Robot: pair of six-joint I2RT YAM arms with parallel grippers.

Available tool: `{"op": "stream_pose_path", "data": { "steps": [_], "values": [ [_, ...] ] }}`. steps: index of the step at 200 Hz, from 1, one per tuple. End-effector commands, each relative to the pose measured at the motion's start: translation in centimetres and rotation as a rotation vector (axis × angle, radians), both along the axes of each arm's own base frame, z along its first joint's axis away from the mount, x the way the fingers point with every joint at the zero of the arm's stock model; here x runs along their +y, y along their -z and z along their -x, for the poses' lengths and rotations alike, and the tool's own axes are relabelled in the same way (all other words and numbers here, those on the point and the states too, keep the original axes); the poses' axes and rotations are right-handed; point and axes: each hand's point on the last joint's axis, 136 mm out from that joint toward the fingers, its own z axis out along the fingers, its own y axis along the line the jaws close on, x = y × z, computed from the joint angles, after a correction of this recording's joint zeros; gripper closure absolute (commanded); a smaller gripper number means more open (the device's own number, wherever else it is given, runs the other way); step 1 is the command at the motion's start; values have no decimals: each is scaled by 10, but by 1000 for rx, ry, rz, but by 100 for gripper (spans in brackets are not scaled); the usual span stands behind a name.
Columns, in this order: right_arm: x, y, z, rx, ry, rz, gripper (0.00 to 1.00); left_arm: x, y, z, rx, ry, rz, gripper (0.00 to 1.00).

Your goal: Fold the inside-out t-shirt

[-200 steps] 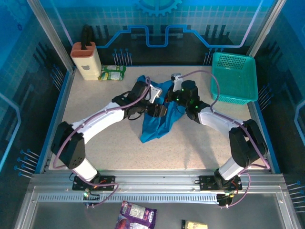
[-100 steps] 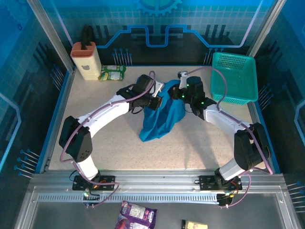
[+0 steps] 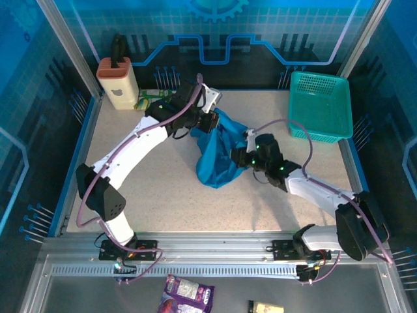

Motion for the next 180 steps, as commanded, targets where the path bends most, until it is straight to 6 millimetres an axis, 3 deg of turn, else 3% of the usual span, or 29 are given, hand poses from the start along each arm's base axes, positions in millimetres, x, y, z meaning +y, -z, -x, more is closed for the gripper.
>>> {"op": "stream_pose_path", "data": {
  "steps": [1,36,98,102,118,147,180],
  "values": [
    [20,12,1,-67,29,13,95,-3,-9,7,20,49,9,100],
    [50,34,-16,-143,40,59,100,-1,-16,16,27,60,8,100],
    [77,45,-80,-245,37,90,100,2,-26,47,36,103,-5,100],
    [81,37,-88,-260,36,77,99,2,-27,49,36,108,-6,100],
    [86,35,-102,-264,28,82,95,1,-31,59,36,128,-12,100],
    [103,45,-121,-227,-18,101,85,-5,-42,75,33,175,3,100],
    [108,87,-138,-44,-25,232,79,-8,-61,89,10,201,33,100]
  ]
}}
